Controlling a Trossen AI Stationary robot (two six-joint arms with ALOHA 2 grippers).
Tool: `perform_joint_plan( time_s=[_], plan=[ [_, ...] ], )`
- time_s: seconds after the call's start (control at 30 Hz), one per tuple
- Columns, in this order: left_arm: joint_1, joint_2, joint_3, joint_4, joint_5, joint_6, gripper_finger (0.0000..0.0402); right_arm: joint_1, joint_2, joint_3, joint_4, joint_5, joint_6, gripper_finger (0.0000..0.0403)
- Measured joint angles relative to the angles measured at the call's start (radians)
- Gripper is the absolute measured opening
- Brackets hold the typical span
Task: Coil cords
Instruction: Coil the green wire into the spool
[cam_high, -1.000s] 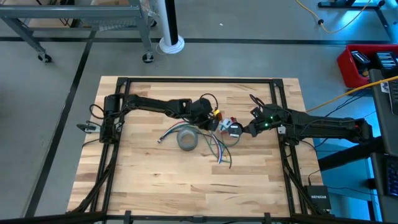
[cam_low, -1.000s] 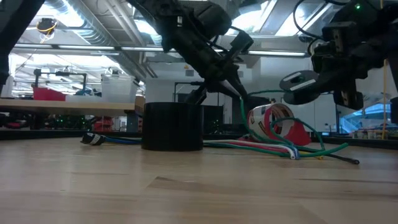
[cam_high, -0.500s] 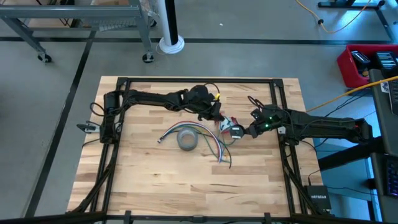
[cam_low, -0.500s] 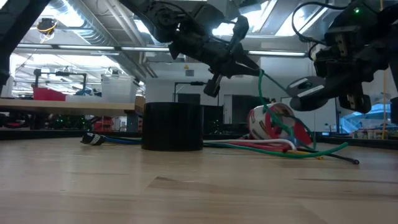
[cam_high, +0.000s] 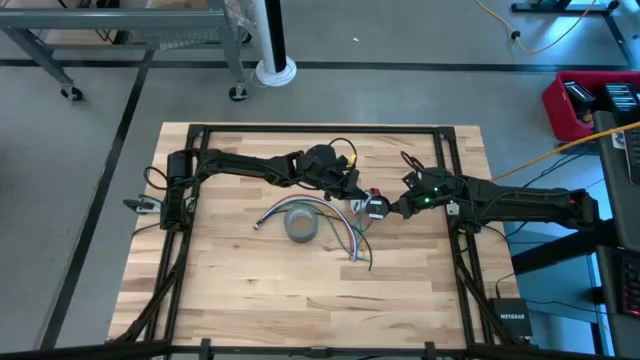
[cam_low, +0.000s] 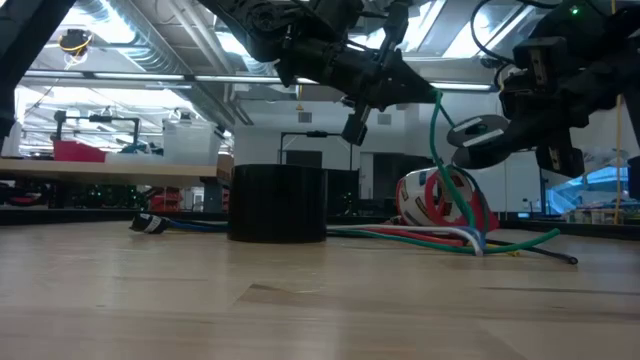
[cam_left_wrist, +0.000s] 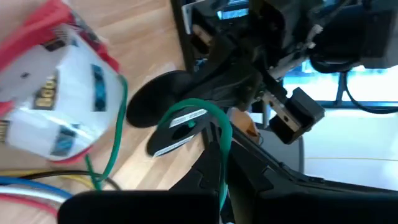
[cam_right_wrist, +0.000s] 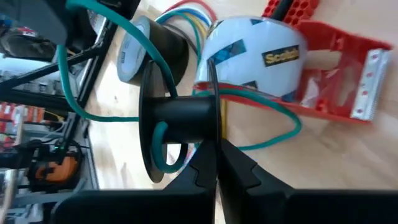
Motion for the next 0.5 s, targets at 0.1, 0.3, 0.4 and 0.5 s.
perform_joint_plan(
  time_s=[0.1,0.3,0.4,0.5],
  plan=[
    [-0.014,0.0,0.01,0.004,-0.003,-0.012,0.0001,0.0,0.034,0.0,0.045,-0.002,0.014,0.0003],
    [-0.043,0.0,0.04,0.0,-0.006,0.012,0.0001,0.0,0.119,0.018,0.148,0.004,0.014,0.0003],
    [-0.058,0.0,0.052,0.001,-0.007,0.027,0.0001,0.0,0.165,0.066,0.154,0.022,0.005,0.0003],
    [-0.074,0.0,0.058,0.001,-0.008,0.046,0.0001,0.0,0.208,0.12,0.162,0.024,-0.008,0.0003]
  ],
)
